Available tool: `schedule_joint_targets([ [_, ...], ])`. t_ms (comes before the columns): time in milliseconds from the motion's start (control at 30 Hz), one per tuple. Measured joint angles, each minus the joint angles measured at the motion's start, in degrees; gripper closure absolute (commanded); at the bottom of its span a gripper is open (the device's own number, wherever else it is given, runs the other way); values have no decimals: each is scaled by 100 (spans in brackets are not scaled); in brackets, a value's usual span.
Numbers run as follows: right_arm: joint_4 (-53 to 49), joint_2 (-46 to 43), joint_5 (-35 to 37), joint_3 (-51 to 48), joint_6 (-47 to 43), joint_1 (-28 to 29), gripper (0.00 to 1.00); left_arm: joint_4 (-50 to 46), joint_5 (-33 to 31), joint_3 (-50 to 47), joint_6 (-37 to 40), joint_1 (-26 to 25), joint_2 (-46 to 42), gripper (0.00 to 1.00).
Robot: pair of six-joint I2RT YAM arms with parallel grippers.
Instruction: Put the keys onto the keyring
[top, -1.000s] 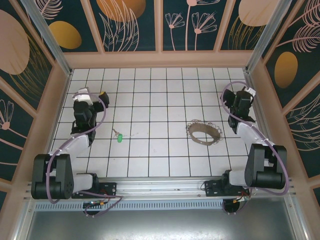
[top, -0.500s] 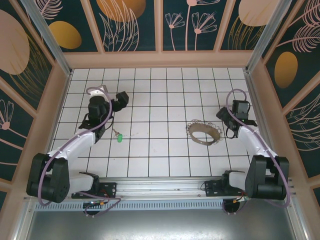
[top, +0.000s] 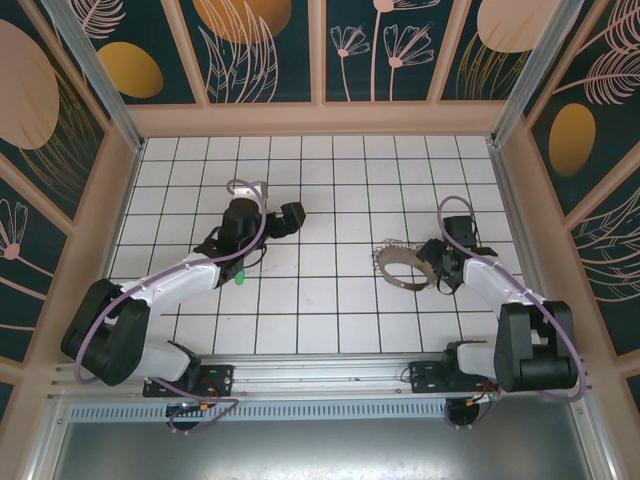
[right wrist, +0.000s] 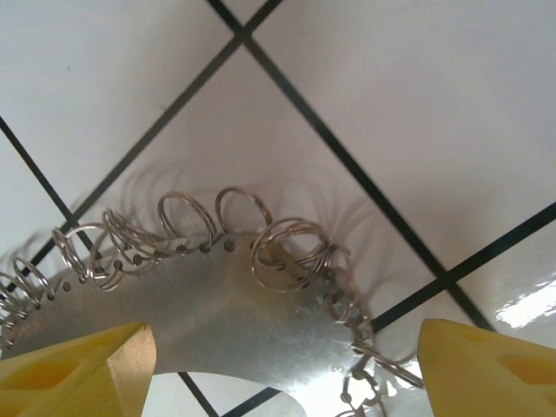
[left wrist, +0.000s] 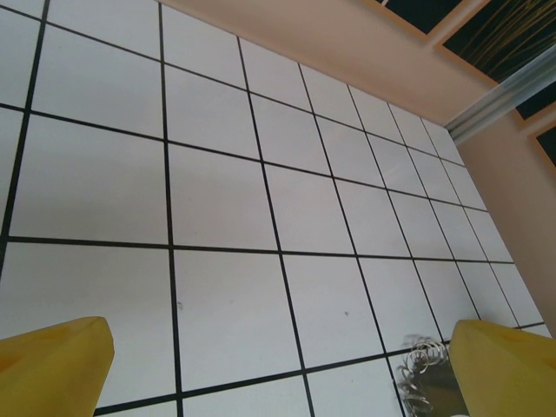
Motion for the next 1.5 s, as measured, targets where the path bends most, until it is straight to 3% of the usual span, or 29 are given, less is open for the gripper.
schedule_joint_targets([
  [433,2,623,273,229,101,461,34,-2,-98,0,-24,-125,7,1],
  [733,472,1220,76,697,271,1248,36,0,-103,-2,-63,-184,-33,2],
  [1267,894,3744,-63,3491,59,2227,36,0,-101,-247,-107,-254,-160,2],
  [1500,1419,3998,-450,4061,-188,2374,28,7,-76,-374,-105,-254,-162,1],
])
